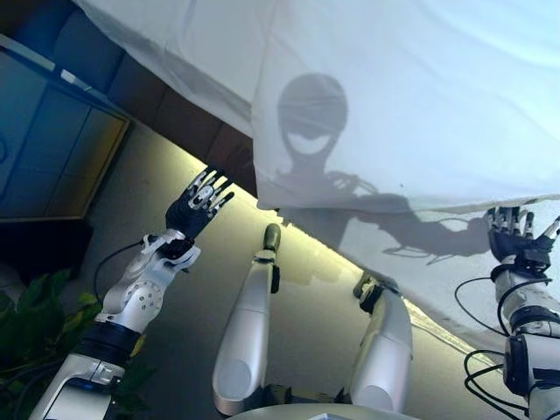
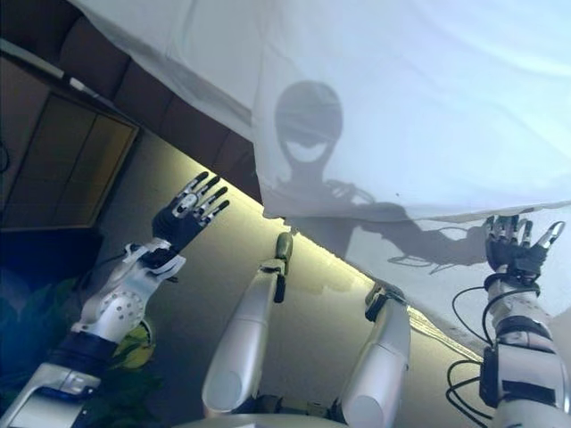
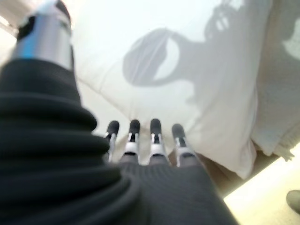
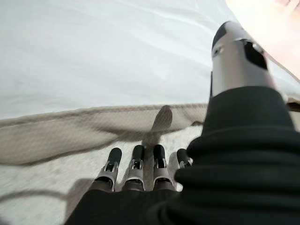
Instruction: Make the bed neatly
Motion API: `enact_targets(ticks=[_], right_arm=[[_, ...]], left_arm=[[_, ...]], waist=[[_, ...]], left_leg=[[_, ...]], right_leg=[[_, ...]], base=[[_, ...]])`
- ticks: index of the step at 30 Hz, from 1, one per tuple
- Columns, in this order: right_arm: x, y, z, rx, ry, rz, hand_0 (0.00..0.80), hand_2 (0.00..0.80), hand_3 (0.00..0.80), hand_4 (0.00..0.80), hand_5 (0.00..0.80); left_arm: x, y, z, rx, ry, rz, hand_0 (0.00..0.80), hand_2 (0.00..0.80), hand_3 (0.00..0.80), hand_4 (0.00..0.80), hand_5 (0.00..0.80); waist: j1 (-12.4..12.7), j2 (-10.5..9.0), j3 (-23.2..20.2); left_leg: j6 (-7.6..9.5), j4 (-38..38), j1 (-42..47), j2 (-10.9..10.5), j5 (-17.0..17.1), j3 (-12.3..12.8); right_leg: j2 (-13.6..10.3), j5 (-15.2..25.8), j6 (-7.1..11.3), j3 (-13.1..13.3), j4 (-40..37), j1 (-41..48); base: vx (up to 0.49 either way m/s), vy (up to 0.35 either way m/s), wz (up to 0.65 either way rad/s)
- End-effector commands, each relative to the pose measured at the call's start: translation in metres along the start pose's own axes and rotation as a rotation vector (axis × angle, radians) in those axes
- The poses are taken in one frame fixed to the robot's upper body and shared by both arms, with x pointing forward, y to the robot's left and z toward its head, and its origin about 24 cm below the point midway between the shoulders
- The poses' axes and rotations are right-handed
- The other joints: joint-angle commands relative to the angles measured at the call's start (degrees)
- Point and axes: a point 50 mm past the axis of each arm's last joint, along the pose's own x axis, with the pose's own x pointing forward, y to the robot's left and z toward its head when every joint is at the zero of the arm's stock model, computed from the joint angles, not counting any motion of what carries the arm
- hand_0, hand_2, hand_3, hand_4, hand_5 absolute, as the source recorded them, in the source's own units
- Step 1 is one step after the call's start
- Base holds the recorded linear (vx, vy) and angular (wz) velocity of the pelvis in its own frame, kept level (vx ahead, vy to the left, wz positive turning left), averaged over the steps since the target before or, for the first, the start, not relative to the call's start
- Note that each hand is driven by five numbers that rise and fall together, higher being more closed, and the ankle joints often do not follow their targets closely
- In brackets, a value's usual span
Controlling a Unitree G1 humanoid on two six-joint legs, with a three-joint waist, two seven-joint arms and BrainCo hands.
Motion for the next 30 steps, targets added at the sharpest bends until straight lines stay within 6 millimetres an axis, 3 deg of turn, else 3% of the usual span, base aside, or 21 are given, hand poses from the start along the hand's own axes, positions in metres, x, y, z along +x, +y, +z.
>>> enact_targets(ticks=[1, 6, 8, 10, 11, 12, 15, 23, 30], right_arm=[[0.008, 0.037, 0.033, -0.027, -0.080, 0.145, 0.000, 0.000, 0.000, 0.000, 0.000], [0.013, 0.060, 0.045, -0.066, -0.101, 0.214, 0.000, 0.000, 0.000, 0.000, 0.000], [0.015, 0.066, 0.045, -0.073, -0.097, 0.224, 0.232, 0.232, 0.232, 0.232, 0.232], [0.017, 0.071, 0.043, -0.077, -0.086, 0.231, 0.574, 0.574, 0.574, 0.574, 0.574], [0.018, 0.072, 0.041, -0.075, -0.079, 0.232, 0.693, 0.693, 0.693, 0.693, 0.693], [0.019, 0.072, 0.038, -0.068, -0.075, 0.229, 0.734, 0.734, 0.734, 0.734, 0.734], [0.019, 0.068, 0.036, -0.003, -0.103, 0.216, 0.800, 0.800, 0.800, 0.800, 0.800], [0.013, 0.041, 0.022, -0.028, -0.059, 0.139, 0.800, 0.800, 0.800, 0.800, 0.800], [-0.011, -0.013, -0.024, -0.072, 0.121, 0.087, 0.800, 0.800, 0.800, 0.800, 0.800]], left_arm=[[-0.002, -0.006, 0.013, -0.024, -0.045, -0.063, 0.000, 0.000, 0.000, 0.000, 0.000], [-0.004, -0.006, 0.013, -0.021, -0.018, -0.085, 0.000, 0.000, 0.000, 0.000, 0.000], [-0.004, -0.005, 0.015, -0.019, -0.012, -0.085, 0.000, 0.000, 0.000, 0.000, 0.000], [-0.004, -0.003, 0.016, -0.018, -0.006, -0.085, 0.000, 0.000, 0.000, 0.000, 0.000], [-0.003, -0.003, 0.017, -0.015, -0.005, -0.085, 0.000, 0.000, 0.000, 0.000, 0.000], [-0.003, -0.003, 0.017, -0.013, -0.003, -0.086, 0.000, 0.000, 0.000, 0.000, 0.000], [-0.004, -0.002, 0.016, -0.008, -0.001, -0.086, 0.000, 0.000, 0.000, 0.000, 0.000], [-0.003, 0.000, 0.011, -0.031, -0.001, -0.057, 0.000, 0.000, 0.000, 0.000, 0.000], [-0.002, 0.000, -0.003, -0.015, 0.031, -0.001, 0.000, 0.000, 0.000, 0.000, 0.000]], waist=[[1.1, 2.03, -4.0], [1.6, 1.92, -4.7], [1.8, 1.83, -4.9], [2.0, 1.68, -5.1], [2.1, 1.57, -5.1], [2.2, 1.47, -5.2], [2.5, 1.32, -5.4], [1.9, 1.26, -5.7], [1.2, -0.85, -7.1]], left_leg=[[-3.11, 1.5, -2.7, 3.5, 1.5, -3.1], [-2.97, 0.8, -2.8, 3.4, 2.0, -3.4], [-2.97, 1.0, -3.1, 3.4, 2.0, -3.6], [-2.86, 1.2, -3.5, 3.2, 2.1, -3.8], [-2.83, 1.1, -3.6, 3.2, 2.2, -3.8], [-2.82, 1.0, -3.6, 3.2, 2.3, -3.8], [-2.80, 0.9, -3.3, 3.2, 2.2, -3.7], [-2.75, 1.0, -1.8, 3.2, 1.7, -3.2], [-2.88, -1.8, 3.9, 3.7, 1.4, -2.7]], right_leg=[[-3.0, 10.4, 5.35, 2.5, -6.4, -2.6], [-2.8, 10.1, 5.30, 2.1, -5.9, -2.6], [-2.8, 9.9, 5.24, 2.0, -5.4, -2.9], [-2.8, 10.0, 5.22, 2.0, -5.1, -3.2], [-2.8, 10.0, 5.24, 1.8, -5.1, -3.2], [-2.8, 10.0, 5.28, 1.7, -5.2, -3.2], [-3.0, 10.0, 5.29, 1.2, -5.1, -2.8], [-2.8, 10.5, 5.38, 1.0, -6.0, -1.4], [-1.2, 11.3, 5.55, -0.2, -10.6, 5.7]], base=[[0.045, -0.056, 0.07], [0.057, -0.063, 0.06], [0.048, -0.061, 0.05], [0.043, -0.057, 0.04], [0.034, -0.048, 0.06], [0.028, -0.035, 0.07], [0.023, -0.016, 0.08], [0.005, 0.018, 0.02], [0.029, -0.014, 0.02]])
